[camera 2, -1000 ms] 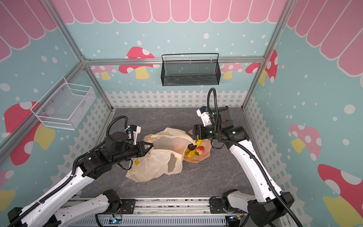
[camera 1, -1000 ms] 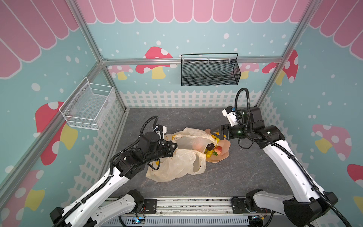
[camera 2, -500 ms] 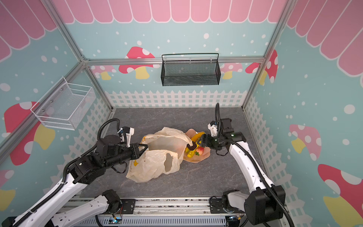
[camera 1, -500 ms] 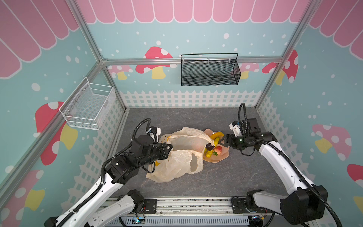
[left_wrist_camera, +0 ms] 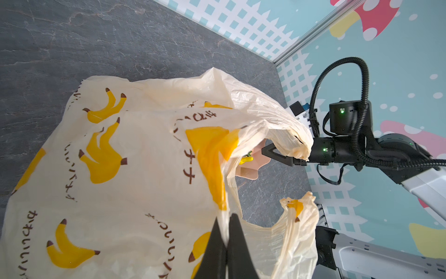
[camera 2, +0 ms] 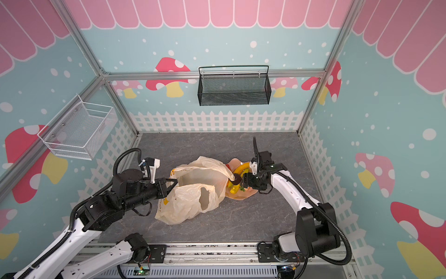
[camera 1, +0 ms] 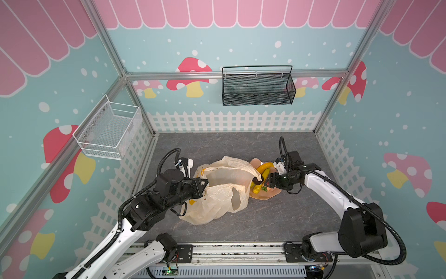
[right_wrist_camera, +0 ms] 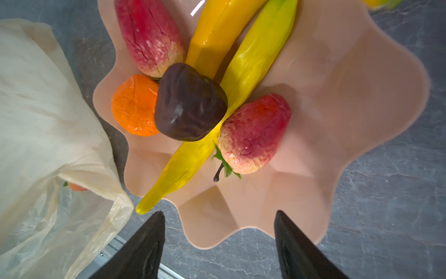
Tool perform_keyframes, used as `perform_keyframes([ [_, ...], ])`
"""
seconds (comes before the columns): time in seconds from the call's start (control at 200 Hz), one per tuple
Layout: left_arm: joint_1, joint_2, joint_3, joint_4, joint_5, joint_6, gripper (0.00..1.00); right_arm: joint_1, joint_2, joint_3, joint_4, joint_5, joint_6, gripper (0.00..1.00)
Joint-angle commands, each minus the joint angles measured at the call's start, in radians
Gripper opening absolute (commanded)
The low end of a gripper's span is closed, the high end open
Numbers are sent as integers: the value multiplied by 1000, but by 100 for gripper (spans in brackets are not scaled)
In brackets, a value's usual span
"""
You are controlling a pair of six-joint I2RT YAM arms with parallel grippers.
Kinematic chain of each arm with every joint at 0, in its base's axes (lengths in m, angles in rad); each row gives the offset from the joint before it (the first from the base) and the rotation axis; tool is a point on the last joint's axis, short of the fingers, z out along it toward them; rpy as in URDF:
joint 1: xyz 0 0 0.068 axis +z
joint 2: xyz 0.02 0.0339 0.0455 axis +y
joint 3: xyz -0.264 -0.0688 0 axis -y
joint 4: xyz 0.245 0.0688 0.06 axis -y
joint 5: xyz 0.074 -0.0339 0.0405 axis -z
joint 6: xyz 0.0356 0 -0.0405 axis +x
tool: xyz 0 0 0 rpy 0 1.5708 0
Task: Place the fruits into the plastic bag
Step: 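Lower the right gripper into the bowl and grasp the large red strawberry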
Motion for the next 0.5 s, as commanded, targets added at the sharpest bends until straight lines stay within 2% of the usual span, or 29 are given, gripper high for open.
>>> perform_keyframes([
  [0.0,4,-11,10,-16,-14,-4,1,17,26,-7,35,51,-1,73],
  [0.495,5,0,18,-15,12,15,2,52,194,61,88,124,-10,72],
])
